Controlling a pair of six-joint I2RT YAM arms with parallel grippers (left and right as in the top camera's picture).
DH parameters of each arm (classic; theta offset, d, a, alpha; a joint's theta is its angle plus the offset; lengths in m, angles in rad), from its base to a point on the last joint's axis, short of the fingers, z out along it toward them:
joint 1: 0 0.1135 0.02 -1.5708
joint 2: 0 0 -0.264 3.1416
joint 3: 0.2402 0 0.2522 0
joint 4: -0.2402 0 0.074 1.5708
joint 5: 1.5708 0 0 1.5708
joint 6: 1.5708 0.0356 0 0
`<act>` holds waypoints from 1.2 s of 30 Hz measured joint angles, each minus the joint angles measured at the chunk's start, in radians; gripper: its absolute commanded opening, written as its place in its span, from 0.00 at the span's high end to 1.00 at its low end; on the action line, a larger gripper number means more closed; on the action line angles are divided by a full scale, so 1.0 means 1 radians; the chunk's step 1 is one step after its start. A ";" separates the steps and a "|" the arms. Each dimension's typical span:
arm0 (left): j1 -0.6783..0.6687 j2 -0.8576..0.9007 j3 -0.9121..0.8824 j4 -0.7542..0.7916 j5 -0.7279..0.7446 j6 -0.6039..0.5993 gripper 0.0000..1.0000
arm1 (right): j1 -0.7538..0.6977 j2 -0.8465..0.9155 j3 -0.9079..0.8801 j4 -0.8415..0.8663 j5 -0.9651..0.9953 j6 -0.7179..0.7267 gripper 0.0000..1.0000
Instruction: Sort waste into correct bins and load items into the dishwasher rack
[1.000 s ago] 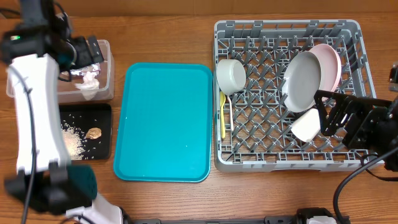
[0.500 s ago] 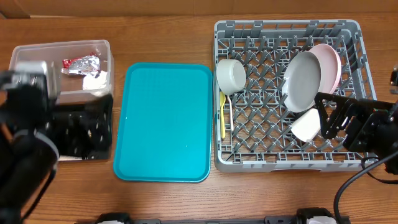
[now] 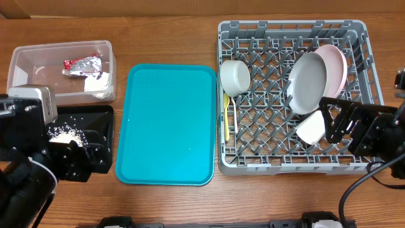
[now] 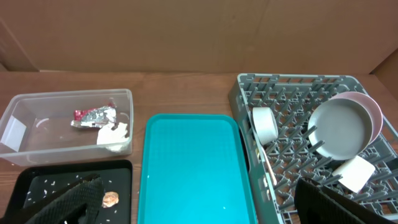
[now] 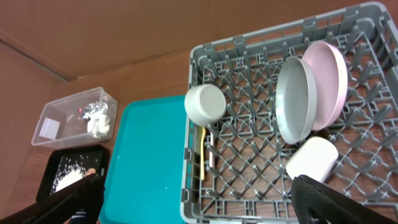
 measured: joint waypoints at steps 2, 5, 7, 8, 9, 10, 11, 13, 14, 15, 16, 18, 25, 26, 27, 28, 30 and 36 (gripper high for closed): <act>0.000 0.000 0.000 0.000 0.000 0.000 0.00 | 0.000 0.000 0.000 -0.002 0.000 0.000 0.00; 0.000 0.000 0.000 0.000 0.000 0.000 0.00 | 0.000 0.000 0.000 -0.010 0.000 0.000 0.00; 0.000 0.000 0.000 0.000 0.000 0.000 0.00 | 0.000 0.000 0.000 -0.018 0.000 0.000 0.00; 0.000 0.000 0.000 0.000 0.000 0.000 0.00 | 0.000 0.000 0.000 -0.021 0.000 0.000 0.00; 0.000 0.000 0.000 0.000 0.000 0.000 0.00 | 0.000 0.000 0.000 -0.023 0.000 0.000 0.00; 0.000 0.000 0.000 0.000 0.000 0.000 0.00 | 0.000 0.000 0.000 -0.024 0.000 -0.002 0.00; 0.000 0.000 0.000 0.000 0.000 0.000 0.00 | 0.000 0.000 0.000 -0.022 0.000 -0.008 0.00; 0.000 0.000 0.000 0.000 0.000 0.000 0.00 | 0.000 0.000 0.000 -0.018 0.000 -0.031 0.00; 0.000 0.000 0.000 0.000 0.000 0.000 0.00 | 0.000 0.000 0.000 -0.015 0.000 -0.049 0.00; 0.000 0.000 0.000 0.000 0.000 0.000 0.00 | 0.000 0.000 0.000 -0.002 0.000 -0.073 0.00; 0.000 0.000 0.000 0.000 0.000 0.000 0.00 | 0.000 0.000 -0.001 0.021 0.000 -0.096 0.00; 0.000 0.000 0.000 0.000 0.000 0.000 0.00 | 0.000 -0.013 -0.020 0.100 0.000 -0.148 0.00; 0.000 0.000 -0.002 -0.001 0.000 0.000 0.00 | 0.000 -0.164 -0.303 0.444 0.000 -0.255 0.00; 0.000 0.000 -0.002 -0.002 0.000 0.000 0.00 | 0.000 -0.202 -0.375 0.505 0.001 -0.262 0.00; 0.000 0.000 -0.002 -0.002 0.000 0.000 0.00 | 0.000 -0.240 -0.447 0.569 0.000 -0.266 0.00; 0.000 0.000 -0.002 -0.003 0.000 0.000 0.00 | 0.000 -0.275 -0.515 0.617 0.000 -0.271 0.00; 0.000 0.000 -0.003 -0.003 0.000 0.000 0.00 | 0.007 -0.356 -0.689 0.752 0.000 -0.277 0.00; 0.000 0.000 -0.004 -0.004 0.000 0.000 0.00 | 0.096 -0.571 -1.204 1.026 -0.005 -0.287 0.00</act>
